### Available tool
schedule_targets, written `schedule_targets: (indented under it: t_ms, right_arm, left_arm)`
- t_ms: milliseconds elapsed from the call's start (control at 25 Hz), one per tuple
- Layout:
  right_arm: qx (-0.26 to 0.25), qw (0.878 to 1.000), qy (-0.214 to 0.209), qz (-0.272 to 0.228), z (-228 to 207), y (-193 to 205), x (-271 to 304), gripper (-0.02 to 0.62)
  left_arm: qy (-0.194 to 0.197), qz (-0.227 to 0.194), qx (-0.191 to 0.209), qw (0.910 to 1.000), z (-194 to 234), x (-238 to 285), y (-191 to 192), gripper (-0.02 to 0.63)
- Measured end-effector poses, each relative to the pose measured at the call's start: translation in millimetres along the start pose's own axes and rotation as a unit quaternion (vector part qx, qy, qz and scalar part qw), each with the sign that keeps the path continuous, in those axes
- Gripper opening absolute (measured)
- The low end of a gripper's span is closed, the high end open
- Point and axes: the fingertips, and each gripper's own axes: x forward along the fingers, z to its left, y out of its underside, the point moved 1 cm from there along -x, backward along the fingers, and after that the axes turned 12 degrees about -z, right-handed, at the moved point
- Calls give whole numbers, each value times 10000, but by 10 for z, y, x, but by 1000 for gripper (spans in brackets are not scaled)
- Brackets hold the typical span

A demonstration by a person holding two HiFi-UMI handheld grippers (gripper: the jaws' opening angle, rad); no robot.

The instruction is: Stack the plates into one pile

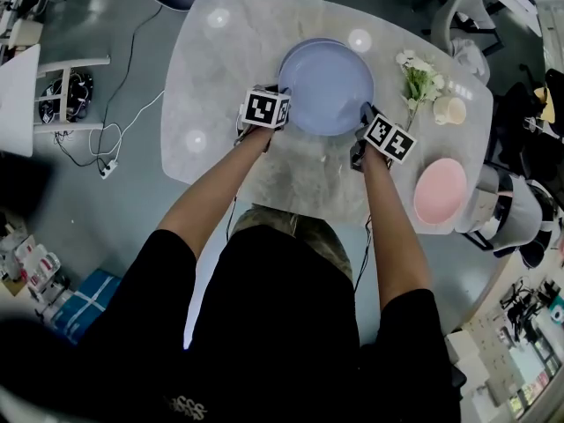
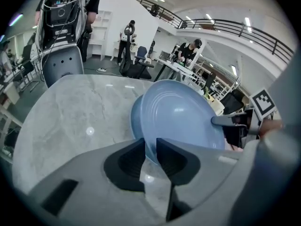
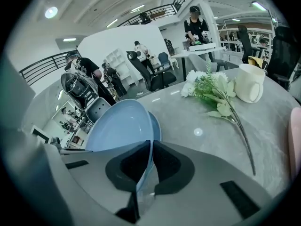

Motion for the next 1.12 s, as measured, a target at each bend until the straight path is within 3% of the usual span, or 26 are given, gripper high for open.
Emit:
schedule_targets:
  t_ms: [280, 600, 680, 840, 960, 1120]
  right_arm:
    - [172, 9998, 5, -37, -48, -28, 224, 26]
    - [-309, 9995, 93, -23, -76, -24, 283, 26]
    - [-424, 9989, 147, -125, -117, -57, 263, 28]
    - [-696, 9966, 114, -417, -153, -106, 178, 67]
    - [-537, 9980, 126, -318, -209, 5, 147, 71]
    - [54, 9995, -42, -320, -195, 22, 214, 71]
  left_arm:
    - [-115, 73, 75, 9999, 107, 208, -75, 87]
    - [-92, -15, 137, 9999, 98, 218, -72, 120]
    - [-157, -193, 197, 9995, 102, 193, -125, 164]
    - [-347, -522, 296, 9976, 151, 94, -185, 164]
    - [-313, -411, 138, 9986, 192, 102, -82, 164]
    - [-209, -409, -237, 9987, 246, 167, -23, 175]
